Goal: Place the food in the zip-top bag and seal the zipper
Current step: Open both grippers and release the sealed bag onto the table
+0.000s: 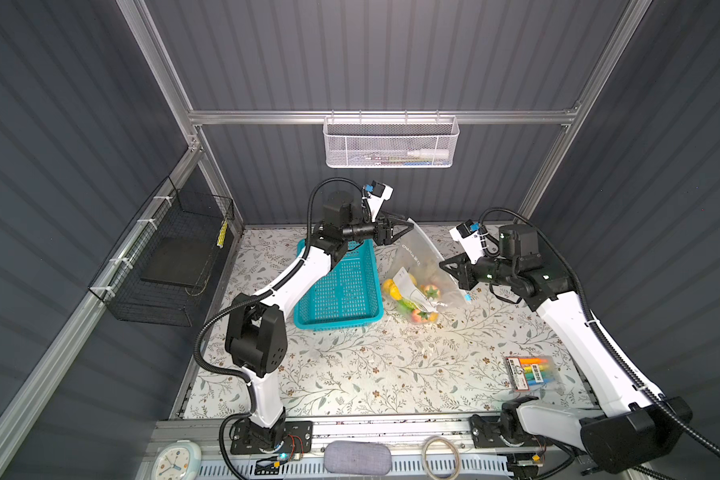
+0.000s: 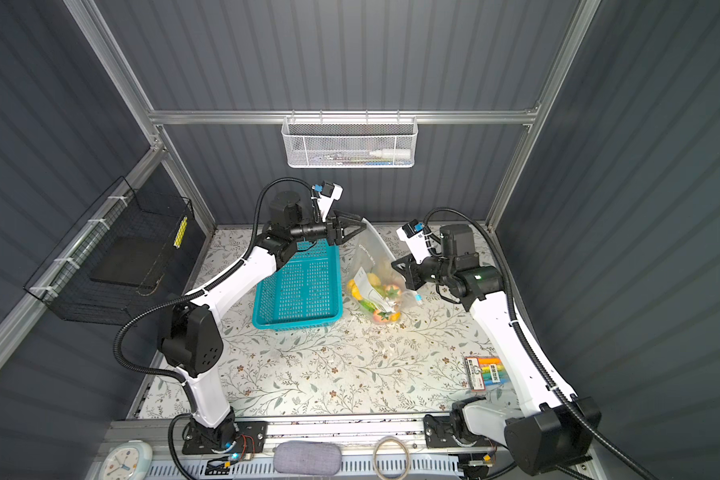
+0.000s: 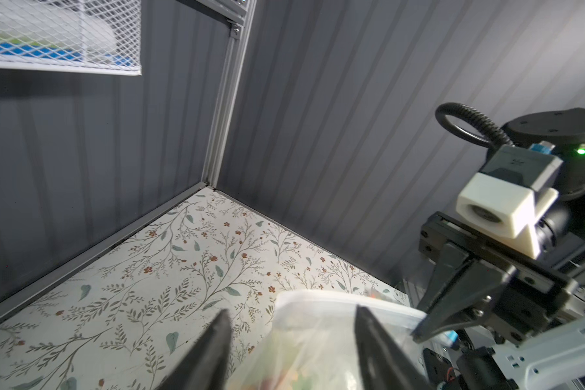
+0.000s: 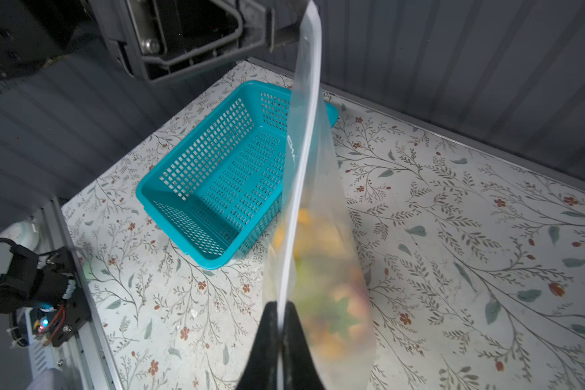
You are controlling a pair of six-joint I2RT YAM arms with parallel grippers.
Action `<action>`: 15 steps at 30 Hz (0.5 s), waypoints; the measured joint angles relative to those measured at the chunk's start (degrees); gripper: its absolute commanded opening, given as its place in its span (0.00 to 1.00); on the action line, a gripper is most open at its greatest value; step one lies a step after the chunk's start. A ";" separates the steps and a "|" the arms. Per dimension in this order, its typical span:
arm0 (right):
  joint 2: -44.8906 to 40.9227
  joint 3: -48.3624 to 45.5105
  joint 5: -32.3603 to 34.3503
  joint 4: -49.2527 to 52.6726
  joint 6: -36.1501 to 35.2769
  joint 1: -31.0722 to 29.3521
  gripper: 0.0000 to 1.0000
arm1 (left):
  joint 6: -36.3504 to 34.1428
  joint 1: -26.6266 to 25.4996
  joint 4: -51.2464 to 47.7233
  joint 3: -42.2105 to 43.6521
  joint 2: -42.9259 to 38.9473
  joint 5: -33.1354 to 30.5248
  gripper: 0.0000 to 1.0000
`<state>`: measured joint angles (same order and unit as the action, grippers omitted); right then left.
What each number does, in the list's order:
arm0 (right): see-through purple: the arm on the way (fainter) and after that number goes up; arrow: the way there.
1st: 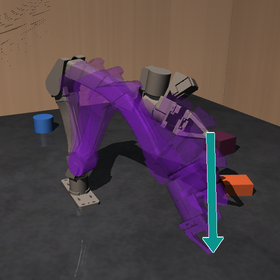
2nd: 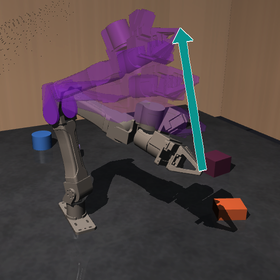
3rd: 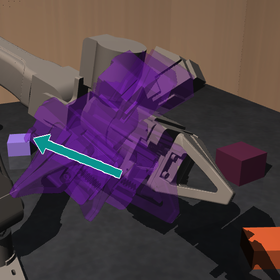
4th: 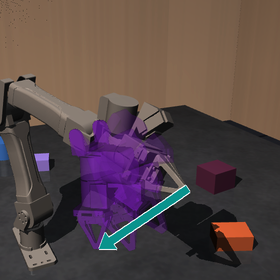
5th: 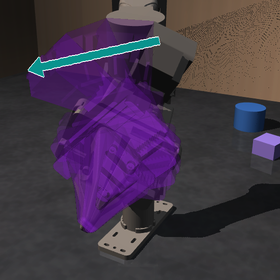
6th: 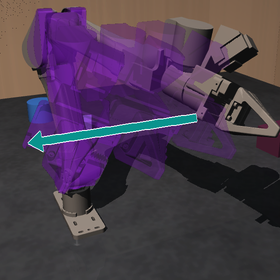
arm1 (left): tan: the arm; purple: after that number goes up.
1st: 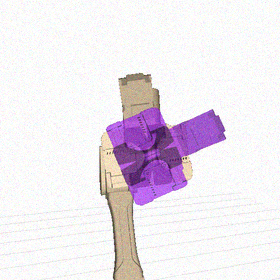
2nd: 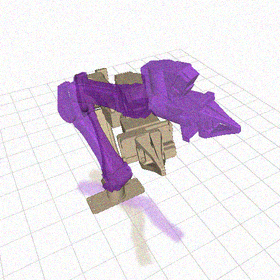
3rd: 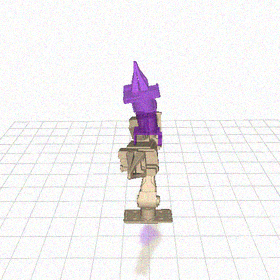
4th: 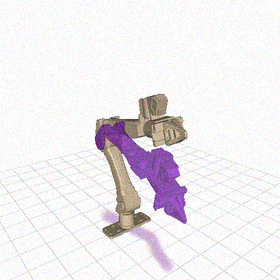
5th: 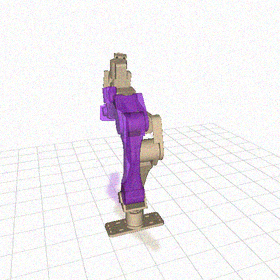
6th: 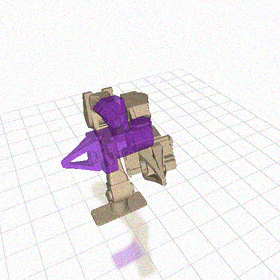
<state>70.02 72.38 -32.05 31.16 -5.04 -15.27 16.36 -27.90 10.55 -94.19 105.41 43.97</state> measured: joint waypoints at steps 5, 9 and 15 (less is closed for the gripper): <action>0.13 0.70 0.59 -3.72 7.32 -5.35 0.00 | 0.83 1.31 -1.99 7.28 -7.78 -13.68 1.00; 0.55 1.84 1.49 -9.44 12.61 -9.16 0.00 | 0.83 4.04 -3.63 13.00 -14.29 -26.01 1.00; 2.84 2.01 4.31 -15.21 16.52 -9.07 0.00 | 1.62 8.33 -6.34 21.90 -20.92 -35.93 1.00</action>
<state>72.86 74.39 -27.75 15.94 11.49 -24.34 17.98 -19.57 4.21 -72.29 84.49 8.03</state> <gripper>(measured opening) 0.046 0.996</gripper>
